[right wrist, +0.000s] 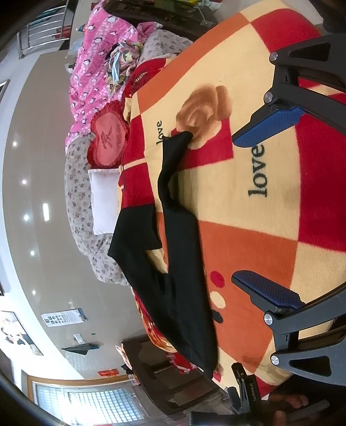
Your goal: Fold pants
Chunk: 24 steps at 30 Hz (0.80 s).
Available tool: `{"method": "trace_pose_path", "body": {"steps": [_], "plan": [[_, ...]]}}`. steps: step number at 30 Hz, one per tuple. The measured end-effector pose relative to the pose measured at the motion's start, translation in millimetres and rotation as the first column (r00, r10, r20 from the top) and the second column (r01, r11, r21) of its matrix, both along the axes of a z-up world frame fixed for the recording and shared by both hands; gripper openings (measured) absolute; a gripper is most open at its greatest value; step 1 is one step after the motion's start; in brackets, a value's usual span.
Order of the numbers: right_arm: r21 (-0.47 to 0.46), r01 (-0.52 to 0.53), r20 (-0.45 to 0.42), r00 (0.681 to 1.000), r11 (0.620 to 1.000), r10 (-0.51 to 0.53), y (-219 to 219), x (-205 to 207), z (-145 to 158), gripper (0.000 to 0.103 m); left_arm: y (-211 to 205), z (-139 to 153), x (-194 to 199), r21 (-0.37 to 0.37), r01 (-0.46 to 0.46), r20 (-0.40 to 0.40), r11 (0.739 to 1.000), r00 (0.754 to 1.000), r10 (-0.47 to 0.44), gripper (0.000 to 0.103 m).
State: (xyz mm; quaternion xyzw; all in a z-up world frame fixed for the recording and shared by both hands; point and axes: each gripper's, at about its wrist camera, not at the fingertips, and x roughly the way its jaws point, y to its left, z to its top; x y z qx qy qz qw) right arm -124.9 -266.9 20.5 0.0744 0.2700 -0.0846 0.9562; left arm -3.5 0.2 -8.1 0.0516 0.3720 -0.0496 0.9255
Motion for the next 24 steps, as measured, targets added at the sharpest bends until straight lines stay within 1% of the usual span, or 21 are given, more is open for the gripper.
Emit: {"method": "trace_pose_path", "body": {"steps": [7,12,19,24], "plan": [[-0.050,0.030,-0.006,1.000,0.998,-0.030,-7,0,-2,0.093,5,-1,2,-0.032,-0.008,0.003,0.999,1.000,0.009,0.103],[-0.027,0.067,0.007,0.998,0.997,-0.067,-19,-6,-2,0.093,7,-1,6,-0.064,-0.015,-0.012,0.998,1.000,0.015,0.102],[0.004,0.096,0.013,0.995,0.995,-0.096,-23,-6,-3,0.093,4,0,9,-0.073,0.002,-0.006,0.997,1.000,-0.003,0.102],[0.014,0.098,0.011,0.995,0.995,-0.098,-19,0,-4,0.093,6,0,12,-0.086,0.007,-0.006,0.996,1.000,-0.007,0.102]]}}
